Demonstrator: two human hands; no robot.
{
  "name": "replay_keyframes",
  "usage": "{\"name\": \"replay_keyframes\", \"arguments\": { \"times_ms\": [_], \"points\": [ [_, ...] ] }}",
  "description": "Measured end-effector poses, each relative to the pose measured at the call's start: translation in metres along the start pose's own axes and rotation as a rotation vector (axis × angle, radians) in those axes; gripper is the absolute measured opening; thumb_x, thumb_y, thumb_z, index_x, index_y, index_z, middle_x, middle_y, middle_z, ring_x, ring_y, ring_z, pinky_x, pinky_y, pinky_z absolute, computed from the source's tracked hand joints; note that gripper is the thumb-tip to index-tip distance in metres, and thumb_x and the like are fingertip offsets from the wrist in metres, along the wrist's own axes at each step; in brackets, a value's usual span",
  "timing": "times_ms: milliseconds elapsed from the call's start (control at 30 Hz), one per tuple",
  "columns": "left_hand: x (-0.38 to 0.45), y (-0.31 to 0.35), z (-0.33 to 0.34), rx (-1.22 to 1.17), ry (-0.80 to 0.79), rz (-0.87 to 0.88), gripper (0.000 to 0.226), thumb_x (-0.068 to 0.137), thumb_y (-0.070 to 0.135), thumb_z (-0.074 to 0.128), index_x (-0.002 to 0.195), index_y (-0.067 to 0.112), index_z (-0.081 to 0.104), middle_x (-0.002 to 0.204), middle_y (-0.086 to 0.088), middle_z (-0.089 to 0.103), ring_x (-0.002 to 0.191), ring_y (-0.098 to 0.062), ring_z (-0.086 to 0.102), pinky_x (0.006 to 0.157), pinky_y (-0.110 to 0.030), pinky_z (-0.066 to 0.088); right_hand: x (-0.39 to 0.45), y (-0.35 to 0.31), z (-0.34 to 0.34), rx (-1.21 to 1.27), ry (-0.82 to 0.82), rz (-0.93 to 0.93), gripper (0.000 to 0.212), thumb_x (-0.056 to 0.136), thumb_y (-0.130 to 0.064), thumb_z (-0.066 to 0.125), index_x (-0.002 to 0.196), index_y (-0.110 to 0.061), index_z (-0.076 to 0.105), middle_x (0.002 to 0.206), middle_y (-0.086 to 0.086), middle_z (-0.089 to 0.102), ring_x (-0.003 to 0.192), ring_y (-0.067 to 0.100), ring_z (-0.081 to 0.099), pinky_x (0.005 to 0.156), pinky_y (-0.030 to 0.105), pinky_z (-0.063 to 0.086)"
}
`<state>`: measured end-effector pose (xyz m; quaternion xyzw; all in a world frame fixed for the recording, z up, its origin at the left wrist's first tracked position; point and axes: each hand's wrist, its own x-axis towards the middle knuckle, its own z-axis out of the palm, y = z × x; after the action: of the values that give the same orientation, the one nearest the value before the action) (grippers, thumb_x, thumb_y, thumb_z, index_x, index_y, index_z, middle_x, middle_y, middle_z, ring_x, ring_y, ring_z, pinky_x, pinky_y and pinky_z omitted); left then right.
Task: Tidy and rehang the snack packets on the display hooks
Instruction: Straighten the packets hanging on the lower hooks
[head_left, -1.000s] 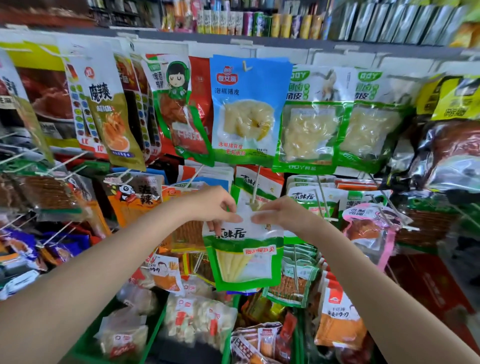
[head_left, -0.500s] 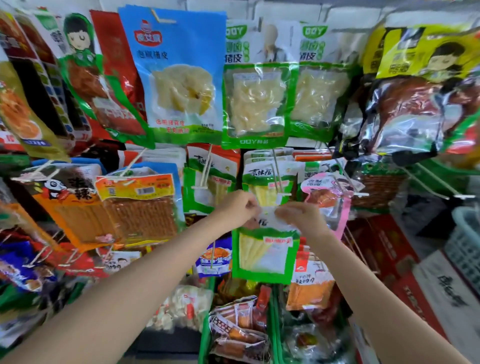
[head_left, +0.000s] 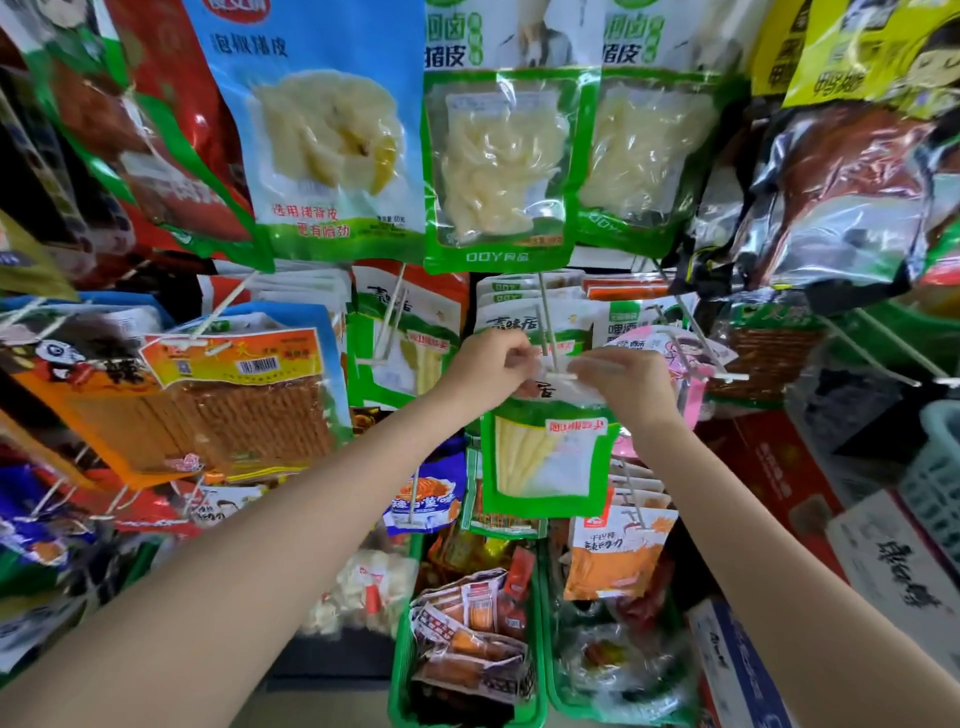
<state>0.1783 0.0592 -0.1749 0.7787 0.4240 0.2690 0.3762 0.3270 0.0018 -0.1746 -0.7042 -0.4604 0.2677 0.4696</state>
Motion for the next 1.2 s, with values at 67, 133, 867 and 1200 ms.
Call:
{"name": "replay_keyframes", "arguments": {
  "times_ms": [67, 133, 867, 1200],
  "points": [
    [0.002, -0.003, 0.005, 0.094, 0.076, -0.008, 0.01, 0.088, 0.005, 0.054, 0.094, 0.006, 0.063, 0.093, -0.009, 0.068, 0.076, -0.013, 0.062, 0.069, -0.025, 0.05, 0.006, 0.0, 0.007, -0.037, 0.057, 0.008, 0.019, 0.08, -0.012, 0.068, 0.097, -0.005, 0.072, 0.092, 0.008, 0.07, 0.08, 0.016, 0.06, 0.078, 0.024, 0.049],
    [0.0, -0.003, 0.008, 0.121, 0.102, -0.005, 0.025, 0.087, 0.003, 0.054, 0.111, 0.008, 0.058, 0.109, -0.008, 0.063, 0.091, -0.016, 0.059, 0.074, -0.023, 0.046, 0.012, -0.002, 0.014, -0.07, 0.115, -0.001, 0.018, 0.081, -0.012, 0.066, 0.096, -0.004, 0.072, 0.091, 0.013, 0.071, 0.078, 0.016, 0.057, 0.073, 0.027, 0.046],
    [-0.07, -0.084, -0.07, 0.498, 0.034, 0.082, 0.043, 0.088, 0.003, 0.045, 0.13, 0.011, 0.041, 0.113, -0.008, 0.046, 0.07, -0.016, 0.045, 0.062, -0.023, 0.03, 0.012, -0.038, 0.133, -0.049, -0.13, -0.046, 0.052, 0.086, -0.008, 0.061, 0.132, -0.008, 0.038, 0.129, 0.01, 0.053, 0.117, 0.027, 0.052, 0.088, 0.032, 0.045],
    [-0.102, -0.097, -0.105, 0.507, 0.146, 0.237, 0.033, 0.084, 0.0, 0.046, 0.115, 0.009, 0.052, 0.116, -0.005, 0.049, 0.09, -0.013, 0.058, 0.062, -0.032, 0.045, 0.002, -0.053, 0.153, 0.165, -0.183, 0.038, 0.003, 0.092, -0.011, 0.048, 0.09, -0.012, 0.049, 0.074, -0.001, 0.046, 0.064, 0.014, 0.042, 0.055, 0.019, 0.035]
  ]
}}
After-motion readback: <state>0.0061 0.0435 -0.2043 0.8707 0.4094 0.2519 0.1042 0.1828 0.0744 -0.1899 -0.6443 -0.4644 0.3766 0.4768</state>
